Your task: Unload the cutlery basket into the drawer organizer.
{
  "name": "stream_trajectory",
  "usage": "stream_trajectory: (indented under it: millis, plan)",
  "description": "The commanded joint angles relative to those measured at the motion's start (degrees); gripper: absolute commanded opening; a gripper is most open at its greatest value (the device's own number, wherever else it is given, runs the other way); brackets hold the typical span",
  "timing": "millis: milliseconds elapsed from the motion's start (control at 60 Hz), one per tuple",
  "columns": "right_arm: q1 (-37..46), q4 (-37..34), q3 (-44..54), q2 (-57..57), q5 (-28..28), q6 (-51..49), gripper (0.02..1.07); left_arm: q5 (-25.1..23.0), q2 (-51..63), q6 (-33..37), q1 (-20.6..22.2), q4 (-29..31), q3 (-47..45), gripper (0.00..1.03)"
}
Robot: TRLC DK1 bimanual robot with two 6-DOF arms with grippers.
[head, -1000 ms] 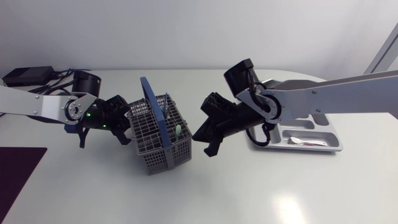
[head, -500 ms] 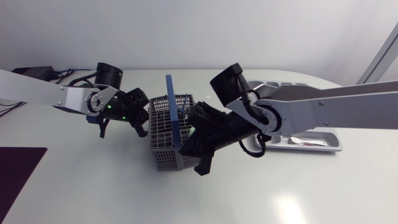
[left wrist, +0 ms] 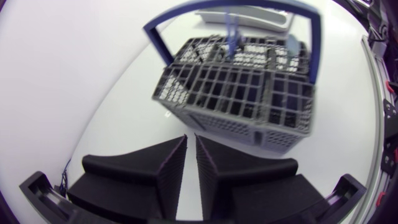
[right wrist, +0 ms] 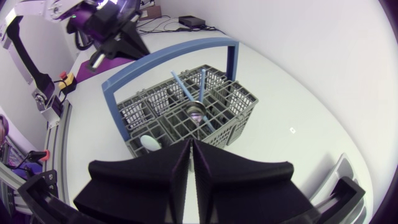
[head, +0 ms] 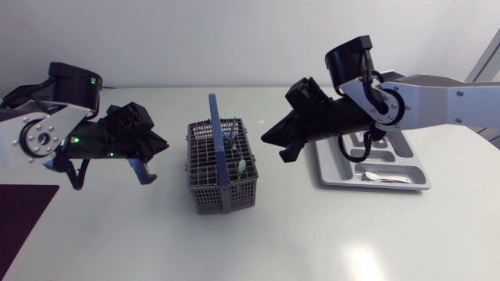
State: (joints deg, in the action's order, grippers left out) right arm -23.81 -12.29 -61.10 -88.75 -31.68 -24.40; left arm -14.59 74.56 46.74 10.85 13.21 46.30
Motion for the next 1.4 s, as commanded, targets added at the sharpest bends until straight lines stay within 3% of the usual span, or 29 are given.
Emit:
stream_trajectory:
  millis: [0,100,200,383,533,667,917,1233,1383]
  plan:
    - [1.2,1.7,-1.7,-2.3,0.0,0.8,0.14,-1.0,-6.0,0.5,5.2,3.0,-4.1,0.19]
    - [3.0,1.8,-3.4,-4.2,-0.1,0.8,0.14,-1.0,-9.5,-0.9,12.6,8.1,-5.7,0.19]
    - [4.0,2.0,-4.2,-5.3,-0.4,0.4,0.14,-1.1,-10.0,-1.9,17.9,9.6,-7.1,0.19]
    - [5.0,4.0,-5.8,-8.7,-0.4,0.8,0.14,-1.1,-7.3,-1.8,22.8,8.3,-10.2,0.19]
    - [4.9,6.4,-9.2,-13.9,-0.4,1.6,0.14,-0.9,0.1,-1.7,21.1,3.2,-10.5,0.19]
    - [4.3,6.4,-14.0,-19.2,-0.4,2.4,0.14,-0.1,5.2,-1.2,16.7,-1.7,-10.1,0.19]
    - [4.2,6.6,-27.2,-30.7,-1.2,5.9,0.14,-0.1,6.6,-0.3,12.3,-2.6,-9.7,0.19]
    - [3.0,3.2,-43.6,-41.9,-2.0,8.6,0.14,-0.1,5.5,-0.6,11.6,-2.4,-11.1,0.19]
    - [2.2,1.6,-45.8,-44.2,-2.2,8.6,0.14,-0.1,4.4,-0.9,11.5,-2.4,-11.9,0.19]
